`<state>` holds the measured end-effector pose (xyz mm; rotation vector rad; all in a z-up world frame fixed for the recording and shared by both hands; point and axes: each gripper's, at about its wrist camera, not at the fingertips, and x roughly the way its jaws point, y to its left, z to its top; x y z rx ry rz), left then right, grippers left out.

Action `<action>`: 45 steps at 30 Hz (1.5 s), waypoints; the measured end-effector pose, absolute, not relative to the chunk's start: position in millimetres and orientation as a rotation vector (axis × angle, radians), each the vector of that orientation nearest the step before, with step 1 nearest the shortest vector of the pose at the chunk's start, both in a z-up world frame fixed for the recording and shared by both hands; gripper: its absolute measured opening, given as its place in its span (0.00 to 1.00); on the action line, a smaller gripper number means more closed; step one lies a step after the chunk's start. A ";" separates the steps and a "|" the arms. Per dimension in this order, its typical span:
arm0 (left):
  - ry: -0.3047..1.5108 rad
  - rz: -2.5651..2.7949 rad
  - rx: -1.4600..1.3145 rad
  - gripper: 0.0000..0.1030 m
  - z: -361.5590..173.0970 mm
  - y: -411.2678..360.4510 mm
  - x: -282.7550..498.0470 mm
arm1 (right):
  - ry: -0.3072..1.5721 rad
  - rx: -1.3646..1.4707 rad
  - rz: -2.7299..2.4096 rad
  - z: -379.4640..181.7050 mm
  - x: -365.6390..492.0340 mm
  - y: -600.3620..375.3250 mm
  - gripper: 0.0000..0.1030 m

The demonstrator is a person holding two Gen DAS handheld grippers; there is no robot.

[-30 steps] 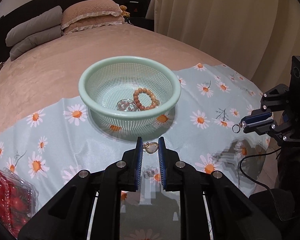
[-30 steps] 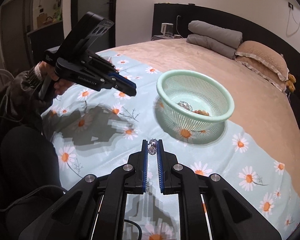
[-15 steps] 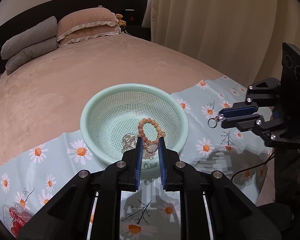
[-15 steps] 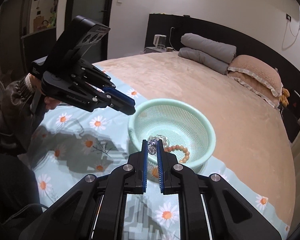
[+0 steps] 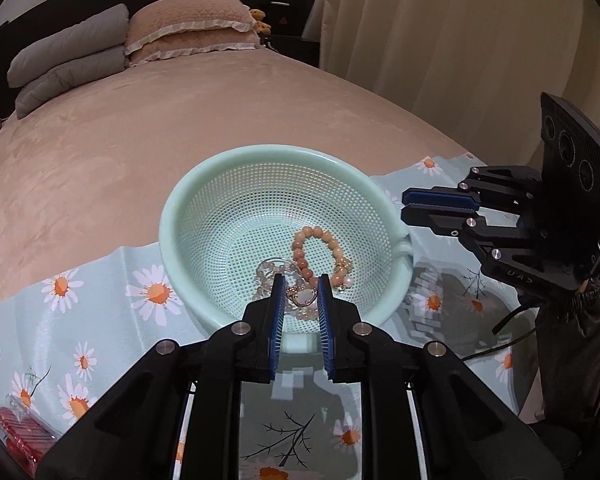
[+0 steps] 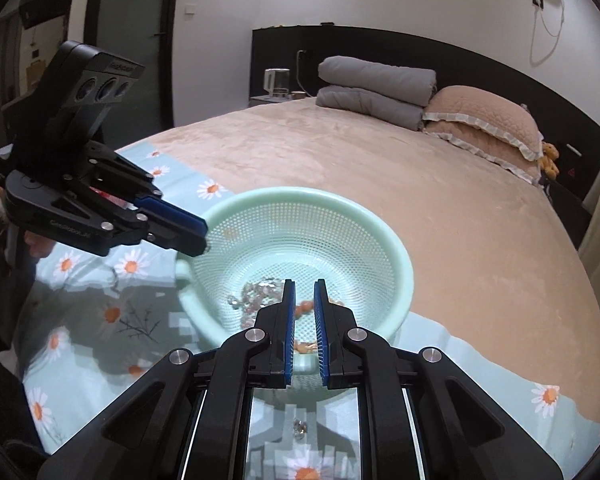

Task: Organize jewelry

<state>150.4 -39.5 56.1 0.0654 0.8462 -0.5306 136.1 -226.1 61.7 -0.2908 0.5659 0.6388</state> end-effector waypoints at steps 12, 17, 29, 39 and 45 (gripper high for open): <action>0.796 -0.413 -0.012 0.87 61.9 -11.1 139.7 | 0.590 -0.251 0.608 50.5 115.3 -258.6 0.74; 0.805 -0.398 -0.010 0.92 58.0 -15.3 139.4 | 0.702 -0.286 0.626 18.8 117.0 -251.7 0.74; 0.813 -0.366 -0.027 0.94 52.6 -11.9 137.9 | 0.871 -0.285 0.615 -44.7 120.9 -252.2 0.10; 0.819 -0.361 -0.017 0.94 48.7 -12.5 134.4 | 0.704 -0.214 0.691 9.7 104.6 -270.1 0.09; 0.825 -0.353 -0.012 0.94 46.6 -11.2 132.9 | 0.586 -0.252 0.705 57.8 115.4 -255.9 0.09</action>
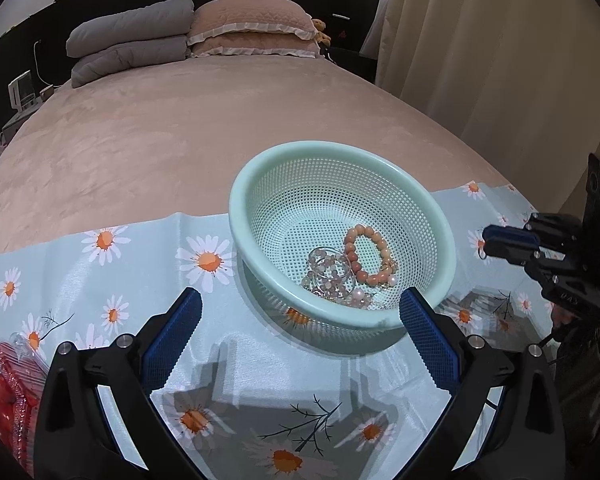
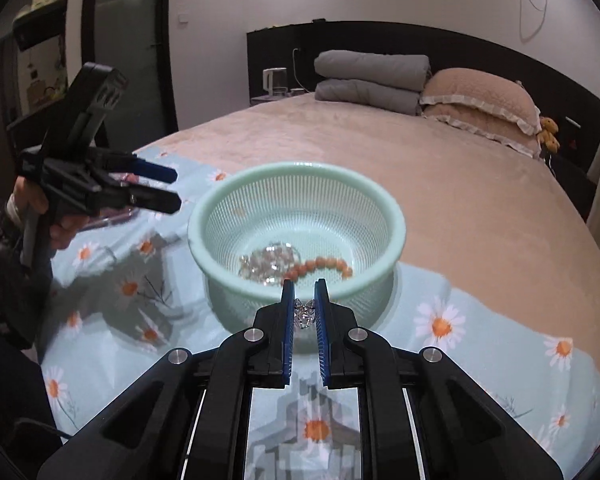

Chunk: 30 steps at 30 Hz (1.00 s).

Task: Organize jewelry

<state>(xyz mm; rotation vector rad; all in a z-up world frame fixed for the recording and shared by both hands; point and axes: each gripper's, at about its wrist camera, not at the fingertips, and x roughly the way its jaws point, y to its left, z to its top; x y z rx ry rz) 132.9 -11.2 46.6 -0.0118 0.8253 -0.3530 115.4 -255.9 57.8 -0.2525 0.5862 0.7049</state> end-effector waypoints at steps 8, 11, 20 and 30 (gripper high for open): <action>0.824 -0.338 -0.001 0.94 43.5 -11.6 130.3 | 0.605 -0.296 0.685 46.7 148.7 -219.7 0.10; 0.835 -0.343 0.007 0.94 38.8 -13.8 130.3 | 0.603 -0.296 0.579 38.6 156.0 -221.5 0.15; 0.846 -0.301 0.003 0.94 32.7 -14.1 130.2 | 0.544 -0.238 0.527 43.1 149.3 -240.9 0.72; 0.808 -0.235 0.055 0.94 34.4 -17.9 116.4 | 0.581 -0.249 0.442 38.2 139.6 -237.9 0.84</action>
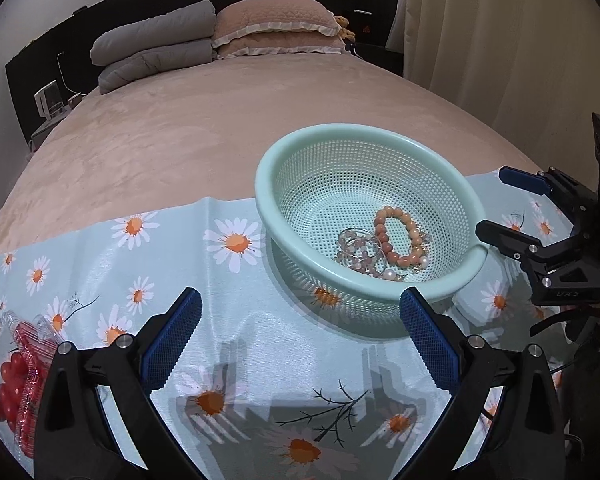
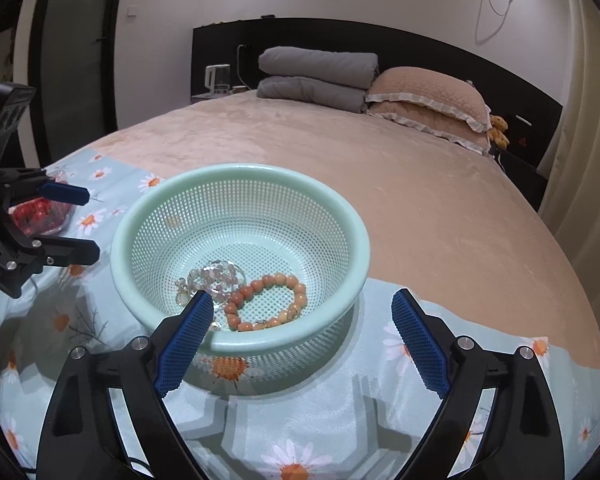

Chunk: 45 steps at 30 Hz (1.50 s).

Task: Organize jewelry

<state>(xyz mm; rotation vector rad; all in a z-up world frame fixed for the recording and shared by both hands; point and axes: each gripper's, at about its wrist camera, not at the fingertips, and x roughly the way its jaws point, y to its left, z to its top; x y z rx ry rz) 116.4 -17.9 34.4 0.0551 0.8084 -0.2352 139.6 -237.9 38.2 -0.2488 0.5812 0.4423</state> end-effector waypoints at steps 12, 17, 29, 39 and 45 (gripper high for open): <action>0.737 -0.210 0.068 0.94 57.0 -17.1 64.4 | 0.558 -0.211 0.371 62.9 73.9 -218.6 0.85; 0.709 -0.206 0.045 0.94 73.2 -15.0 35.3 | 0.543 -0.226 0.370 76.3 38.9 -212.6 0.86; 0.640 -0.198 0.039 0.94 95.6 -26.4 -33.9 | 0.543 -0.129 0.320 93.5 -32.2 -217.8 0.87; 0.618 -0.220 0.048 0.94 95.3 -36.5 -73.1 | 0.542 -0.081 0.283 92.9 -73.7 -220.8 0.88; 0.542 -0.152 0.047 0.94 93.7 -39.0 -94.2 | 0.540 -0.086 0.262 89.9 -88.6 -222.4 0.88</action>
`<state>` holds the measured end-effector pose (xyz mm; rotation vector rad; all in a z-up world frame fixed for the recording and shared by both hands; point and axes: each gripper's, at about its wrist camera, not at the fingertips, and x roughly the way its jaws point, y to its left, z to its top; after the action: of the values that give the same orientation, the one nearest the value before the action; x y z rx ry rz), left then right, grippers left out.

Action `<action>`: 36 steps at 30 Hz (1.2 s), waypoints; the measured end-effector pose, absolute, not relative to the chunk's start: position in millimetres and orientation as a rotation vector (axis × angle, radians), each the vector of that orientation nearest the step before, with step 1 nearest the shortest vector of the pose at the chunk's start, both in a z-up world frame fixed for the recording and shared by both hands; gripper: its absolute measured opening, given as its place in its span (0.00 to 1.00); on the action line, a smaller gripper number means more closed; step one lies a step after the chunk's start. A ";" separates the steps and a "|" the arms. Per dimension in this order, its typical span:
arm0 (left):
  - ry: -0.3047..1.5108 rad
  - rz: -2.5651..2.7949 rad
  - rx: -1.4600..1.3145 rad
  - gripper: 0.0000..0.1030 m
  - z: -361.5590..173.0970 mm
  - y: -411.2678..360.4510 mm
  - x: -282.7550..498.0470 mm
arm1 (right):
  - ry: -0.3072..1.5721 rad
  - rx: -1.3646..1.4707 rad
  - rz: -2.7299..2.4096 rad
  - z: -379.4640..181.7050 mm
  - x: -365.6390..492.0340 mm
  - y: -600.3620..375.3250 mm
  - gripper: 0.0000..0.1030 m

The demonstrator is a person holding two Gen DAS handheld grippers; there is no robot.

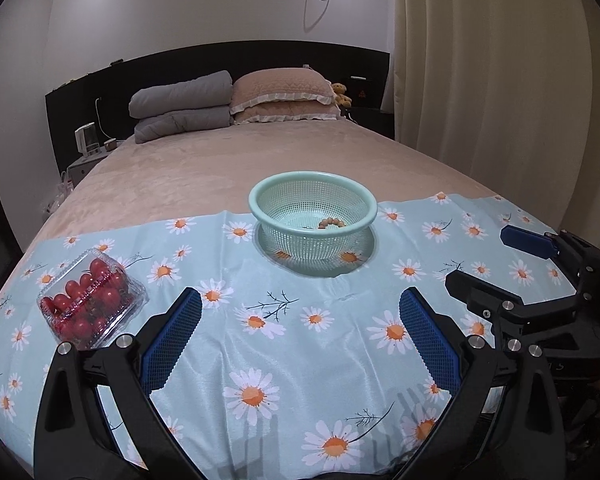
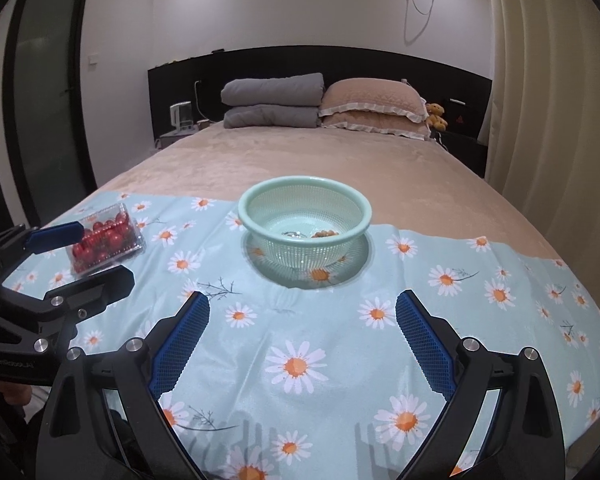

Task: Organize jewelry

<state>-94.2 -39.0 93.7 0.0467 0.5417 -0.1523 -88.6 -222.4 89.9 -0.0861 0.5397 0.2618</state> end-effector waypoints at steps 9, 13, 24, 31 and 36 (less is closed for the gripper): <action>0.523 -0.154 0.010 0.94 89.9 -32.3 -108.4 | 0.546 -0.097 0.218 85.5 -95.9 -221.5 0.89; 0.492 -0.155 0.042 0.94 91.3 -34.6 -114.3 | 0.549 -0.086 0.212 84.8 -95.5 -223.2 0.90; 0.505 -0.163 0.042 0.94 88.7 -37.1 -112.4 | 0.554 -0.119 0.227 83.0 -95.1 -213.8 0.90; 0.527 -0.164 0.034 0.94 85.8 -36.3 -110.3 | 0.567 -0.134 0.244 80.2 -92.7 -208.0 0.90; 0.557 -0.142 -0.009 0.94 83.4 -27.4 -106.2 | 0.569 -0.137 0.246 80.1 -93.4 -207.8 0.90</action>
<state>-106.2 -27.4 83.4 -0.0089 0.5568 -0.1424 -93.4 -207.8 80.1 -0.1369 0.5688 0.2459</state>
